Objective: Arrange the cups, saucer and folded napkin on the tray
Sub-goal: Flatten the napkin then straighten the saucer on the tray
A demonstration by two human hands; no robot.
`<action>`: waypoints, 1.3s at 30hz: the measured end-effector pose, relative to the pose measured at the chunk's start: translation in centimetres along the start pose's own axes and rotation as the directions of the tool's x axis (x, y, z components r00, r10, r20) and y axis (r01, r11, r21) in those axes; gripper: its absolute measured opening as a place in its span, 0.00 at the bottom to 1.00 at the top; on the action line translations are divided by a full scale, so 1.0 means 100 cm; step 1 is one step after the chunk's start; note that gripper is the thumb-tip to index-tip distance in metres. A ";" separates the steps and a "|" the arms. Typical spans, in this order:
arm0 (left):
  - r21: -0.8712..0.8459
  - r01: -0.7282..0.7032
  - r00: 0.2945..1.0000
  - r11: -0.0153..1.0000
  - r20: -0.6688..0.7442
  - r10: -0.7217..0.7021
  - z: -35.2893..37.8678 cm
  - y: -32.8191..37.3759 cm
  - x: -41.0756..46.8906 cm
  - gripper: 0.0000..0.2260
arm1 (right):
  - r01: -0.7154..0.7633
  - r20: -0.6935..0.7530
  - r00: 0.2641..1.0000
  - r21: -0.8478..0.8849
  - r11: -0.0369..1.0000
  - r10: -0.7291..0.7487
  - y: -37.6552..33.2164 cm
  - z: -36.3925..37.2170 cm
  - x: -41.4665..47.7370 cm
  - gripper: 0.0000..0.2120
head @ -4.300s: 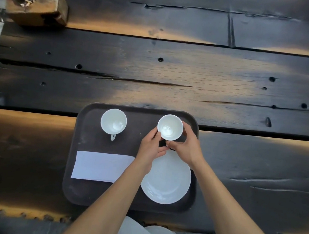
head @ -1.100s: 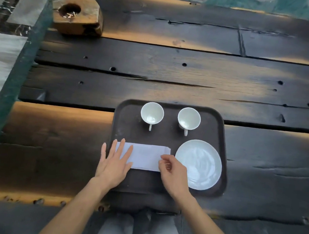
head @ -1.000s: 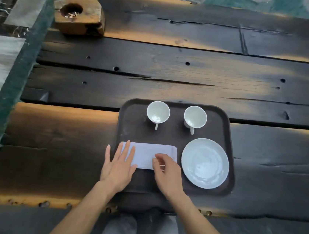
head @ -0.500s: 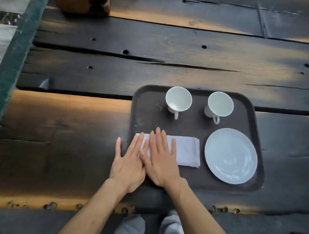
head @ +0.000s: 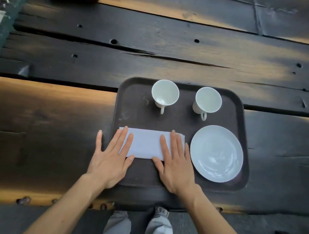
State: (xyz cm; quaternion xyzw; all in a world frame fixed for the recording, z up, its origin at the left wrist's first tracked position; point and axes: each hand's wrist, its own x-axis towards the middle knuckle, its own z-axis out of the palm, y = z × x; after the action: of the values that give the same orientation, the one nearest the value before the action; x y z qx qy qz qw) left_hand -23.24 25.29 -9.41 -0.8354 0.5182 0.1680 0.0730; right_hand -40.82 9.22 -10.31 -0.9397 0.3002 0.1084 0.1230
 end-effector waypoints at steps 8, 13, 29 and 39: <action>0.071 -0.128 0.955 0.989 -0.261 0.142 -0.003 -0.002 -0.007 0.25 | 0.095 -0.113 0.988 -0.114 0.989 -0.108 -0.004 -0.006 0.003 0.30; 0.030 -0.316 0.820 0.948 -0.495 0.288 0.002 -0.019 -0.010 0.10 | 0.301 -0.255 0.916 -0.073 0.951 -0.310 0.018 -0.015 -0.005 0.12; 0.235 -0.323 0.752 0.917 -0.524 0.399 0.001 -0.023 -0.007 0.09 | 0.440 -0.162 0.861 -0.237 0.866 -0.482 0.036 -0.021 0.002 0.10; 0.156 -0.286 0.776 0.946 -0.542 0.323 0.004 -0.014 -0.020 0.07 | 0.427 -0.209 0.866 -0.164 0.889 -0.454 0.042 -0.016 -0.001 0.04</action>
State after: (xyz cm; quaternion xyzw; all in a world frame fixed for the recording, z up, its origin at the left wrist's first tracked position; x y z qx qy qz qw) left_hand -22.92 27.71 -9.18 -0.7499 0.6499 -0.0916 -0.0833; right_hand -43.19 5.53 -9.41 -0.9948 0.0838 -0.0210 0.0542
